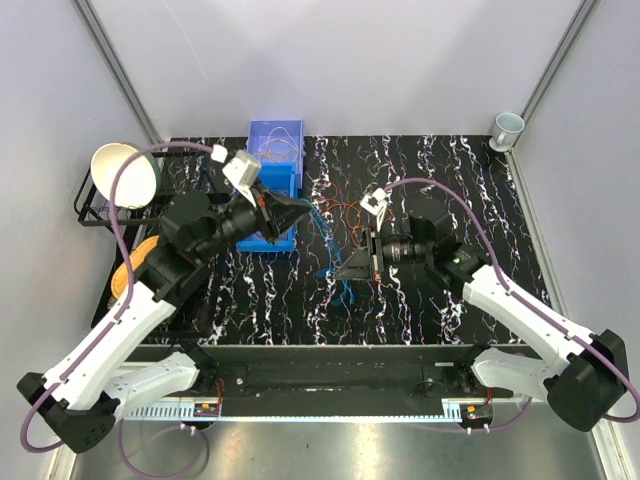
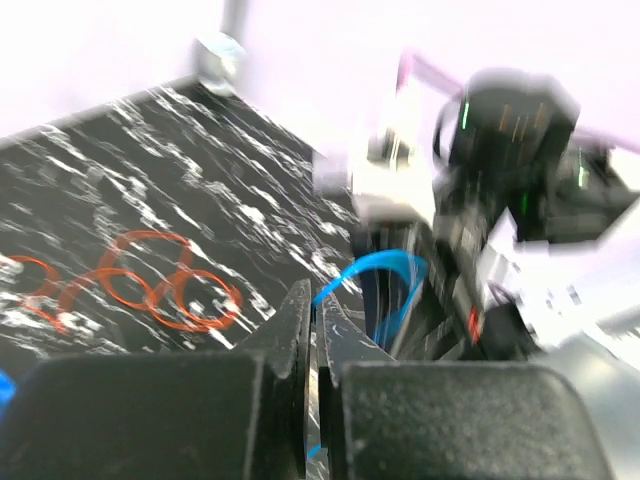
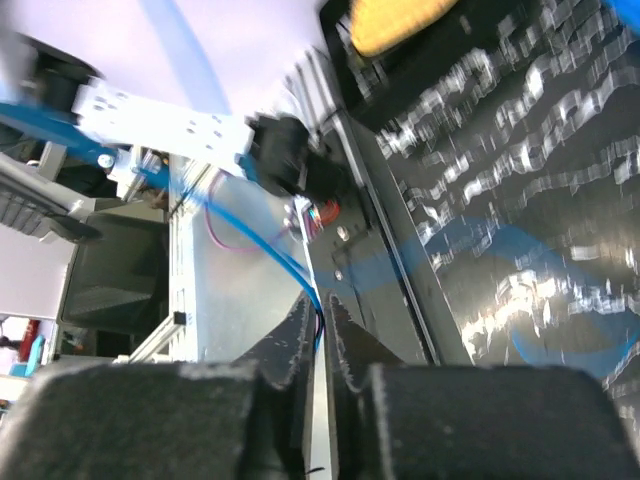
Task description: Untangle the cables
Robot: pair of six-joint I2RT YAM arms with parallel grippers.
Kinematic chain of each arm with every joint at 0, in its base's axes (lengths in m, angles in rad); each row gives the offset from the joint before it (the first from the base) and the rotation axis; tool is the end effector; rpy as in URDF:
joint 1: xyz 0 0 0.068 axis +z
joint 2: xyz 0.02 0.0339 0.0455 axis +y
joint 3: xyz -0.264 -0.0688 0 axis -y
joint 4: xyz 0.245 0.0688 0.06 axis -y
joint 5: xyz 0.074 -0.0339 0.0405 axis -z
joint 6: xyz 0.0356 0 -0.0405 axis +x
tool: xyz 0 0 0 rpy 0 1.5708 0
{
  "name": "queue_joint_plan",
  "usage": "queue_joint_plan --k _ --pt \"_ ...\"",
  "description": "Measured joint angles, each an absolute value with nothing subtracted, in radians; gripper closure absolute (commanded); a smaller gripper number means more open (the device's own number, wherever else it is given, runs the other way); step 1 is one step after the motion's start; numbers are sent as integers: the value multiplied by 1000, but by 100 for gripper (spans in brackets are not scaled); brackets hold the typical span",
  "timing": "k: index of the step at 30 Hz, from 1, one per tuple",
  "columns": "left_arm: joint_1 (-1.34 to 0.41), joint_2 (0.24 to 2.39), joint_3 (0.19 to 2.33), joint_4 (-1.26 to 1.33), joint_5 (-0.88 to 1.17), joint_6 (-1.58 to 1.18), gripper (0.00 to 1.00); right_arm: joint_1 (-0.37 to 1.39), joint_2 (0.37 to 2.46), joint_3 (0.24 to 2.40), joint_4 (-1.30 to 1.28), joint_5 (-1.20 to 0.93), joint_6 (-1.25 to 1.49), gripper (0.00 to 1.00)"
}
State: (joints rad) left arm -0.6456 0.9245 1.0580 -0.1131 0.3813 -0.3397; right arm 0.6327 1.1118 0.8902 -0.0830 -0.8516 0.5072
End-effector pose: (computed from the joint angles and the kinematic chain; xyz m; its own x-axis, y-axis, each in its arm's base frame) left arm 0.1541 -0.1326 0.4185 -0.2697 -0.1840 -0.9452 0.8122 0.4839 -0.3260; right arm 0.1843 0.1684 0.3256 -0.6818 -0.1031 -0.7243 -0.7289 0.1796 0.6606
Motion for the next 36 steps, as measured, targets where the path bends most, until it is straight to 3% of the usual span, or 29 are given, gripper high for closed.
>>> queue_joint_plan --k 14,27,36 --pt "-619 1166 1465 -283 119 -249 100 632 1140 740 -102 -778 516 75" --pt "-453 1539 1698 -247 -71 -257 100 632 1160 724 -125 -616 509 83" --pt "-306 1908 2154 -158 -67 -269 100 632 1242 718 -121 -623 510 85"
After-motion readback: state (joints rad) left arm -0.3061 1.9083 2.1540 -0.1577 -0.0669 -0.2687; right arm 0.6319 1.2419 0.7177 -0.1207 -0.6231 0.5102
